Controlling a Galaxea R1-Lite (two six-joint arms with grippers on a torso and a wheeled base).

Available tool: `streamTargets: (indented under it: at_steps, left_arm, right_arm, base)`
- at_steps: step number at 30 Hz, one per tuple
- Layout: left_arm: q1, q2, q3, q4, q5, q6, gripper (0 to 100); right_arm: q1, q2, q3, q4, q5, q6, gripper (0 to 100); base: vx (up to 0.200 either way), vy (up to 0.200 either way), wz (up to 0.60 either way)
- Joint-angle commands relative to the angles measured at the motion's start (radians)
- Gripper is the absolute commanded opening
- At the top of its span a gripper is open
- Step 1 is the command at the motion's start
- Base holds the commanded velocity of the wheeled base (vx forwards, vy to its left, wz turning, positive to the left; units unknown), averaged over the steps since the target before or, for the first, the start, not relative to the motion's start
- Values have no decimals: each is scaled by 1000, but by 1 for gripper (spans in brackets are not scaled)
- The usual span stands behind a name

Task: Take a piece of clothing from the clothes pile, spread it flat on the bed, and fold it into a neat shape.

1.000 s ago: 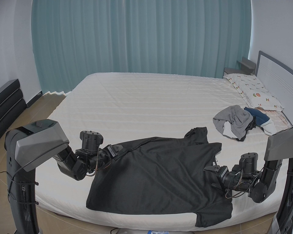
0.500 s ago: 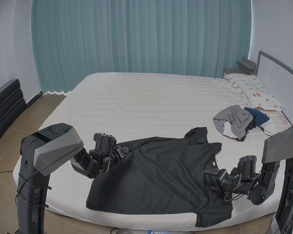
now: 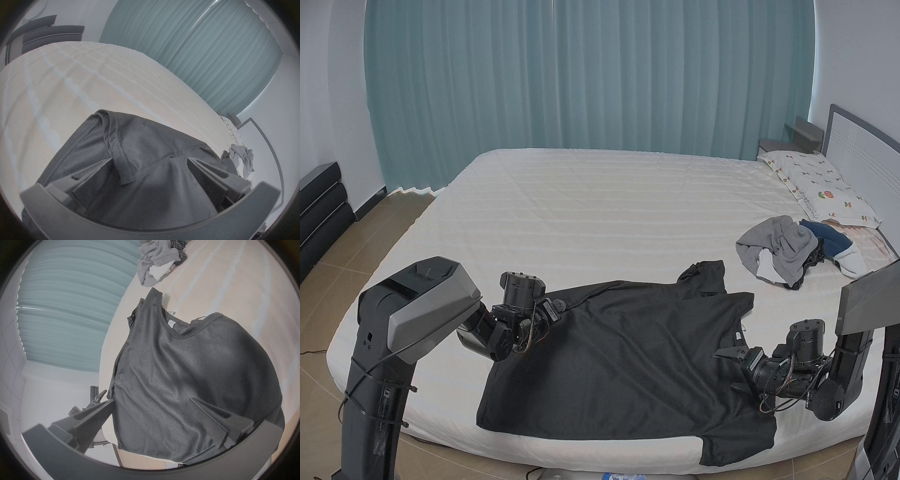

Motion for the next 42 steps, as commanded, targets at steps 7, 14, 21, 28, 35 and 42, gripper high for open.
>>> streamTargets:
  at_steps: [7,14,21,28,35,42]
  left_arm:
    - [62,40,-122,9,29,-45,0]
    - [127,83,-288,0,60,-78,0]
    - [164,195,-474,8,68,-78,0]
    - [189,227,-501,8,68,-75,0]
    - [206,232,-503,9,66,-75,0]
    - [207,193,-460,8,65,-82,100]
  right_arm:
    - [0,3,0,-2,0,0,100]
    - [0,5,0,-3,0,2,100]
    - [7,10,0,-5,-1,-2,100]
    - [7,10,1,-6,-1,0,100]
    - [7,10,1,-6,-3,2,100]
    - [2,17,1,-46,-26,6,100]
  base:
    - [0,0,0]
    - [0,0,0]
    - [0,0,0]
    - [0,0,0]
    - [0,0,0]
    - [0,0,0]
